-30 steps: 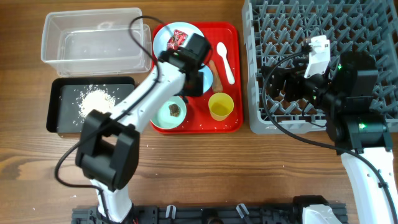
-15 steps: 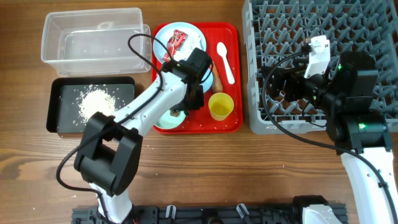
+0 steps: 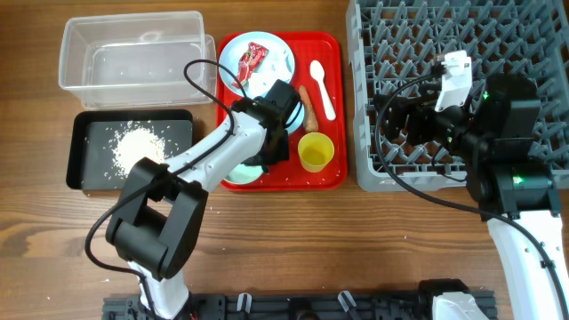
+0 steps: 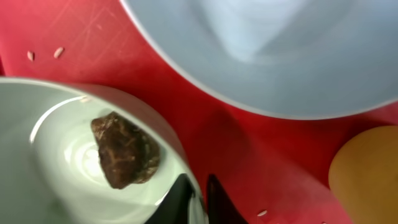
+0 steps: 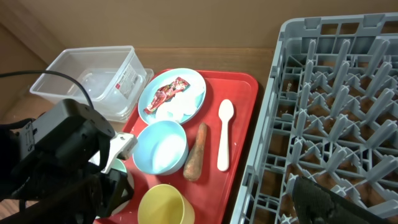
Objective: Sort waste into correct bins and load items into the dishwasher rack
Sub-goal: 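Grasp the green bowl rim with the left gripper, then move the green bowl over the black tray and tip out the scrap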
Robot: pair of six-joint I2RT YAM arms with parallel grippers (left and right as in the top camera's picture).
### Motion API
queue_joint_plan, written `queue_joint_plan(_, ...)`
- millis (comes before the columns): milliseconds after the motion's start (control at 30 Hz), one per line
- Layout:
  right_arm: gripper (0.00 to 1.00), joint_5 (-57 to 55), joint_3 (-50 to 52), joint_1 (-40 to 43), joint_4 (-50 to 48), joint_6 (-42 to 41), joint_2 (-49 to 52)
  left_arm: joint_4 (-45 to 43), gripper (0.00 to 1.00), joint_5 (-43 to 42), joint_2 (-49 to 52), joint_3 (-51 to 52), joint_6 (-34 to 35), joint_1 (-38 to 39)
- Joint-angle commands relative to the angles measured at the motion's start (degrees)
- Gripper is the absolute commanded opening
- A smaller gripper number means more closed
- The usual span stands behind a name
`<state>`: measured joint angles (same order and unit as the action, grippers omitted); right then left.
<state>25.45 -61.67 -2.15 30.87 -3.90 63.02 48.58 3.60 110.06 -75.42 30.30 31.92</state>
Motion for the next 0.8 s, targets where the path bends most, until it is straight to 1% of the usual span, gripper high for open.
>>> queue_joint_plan(0,1.00,-0.59,-1.33,0.04,-0.13,-0.79,0.42,0.37,0.04,0.74,-0.79,0.52,-0.02,0.11)
queue_joint_plan(200,1.00,-0.59,-1.33,0.04,-0.13,-0.79,0.42,6.49,0.04,0.72,-3.26,-2.16,-1.18,-0.07)
queue_joint_plan(300,1.00,-0.59,-1.33,0.04,-0.13,-0.79,0.42,9.46,0.04,0.70,-7.13,-4.50,-6.19,-0.04)
queue_joint_plan(333,1.00,-0.59,-1.33,0.04,-0.13,-0.79,0.42,10.01,0.04,0.72,-8.41,-5.03,-6.86,-0.04)
queue_joint_plan(433,1.00,-0.59,-1.33,0.04,-0.15,-0.74,0.42,10.67,0.04,0.26,-13.20,-5.90,-7.45,-0.70)
queue_joint_plan(533,1.00,-0.59,-1.33,0.04,-0.15,-0.76,0.42,10.71,0.04,-1.81,-18.56,-5.90,-7.65,-3.43)
queue_joint_plan(600,1.00,-0.59,-1.33,0.04,-0.15,-0.74,0.42,11.08,0.04,-4.15,-21.77,-5.90,-7.82,-6.82)
queue_joint_plan(633,1.00,-0.59,-1.33,0.04,-0.15,-0.74,0.42,11.10,0.04,-6.40,-22.91,-5.90,-9.09,-8.81)
queue_joint_plan(767,1.00,-0.59,-1.33,0.04,-0.35,-0.79,0.42,11.15,0.04,-22.12,-25.35,-5.90,-16.87,-19.08)
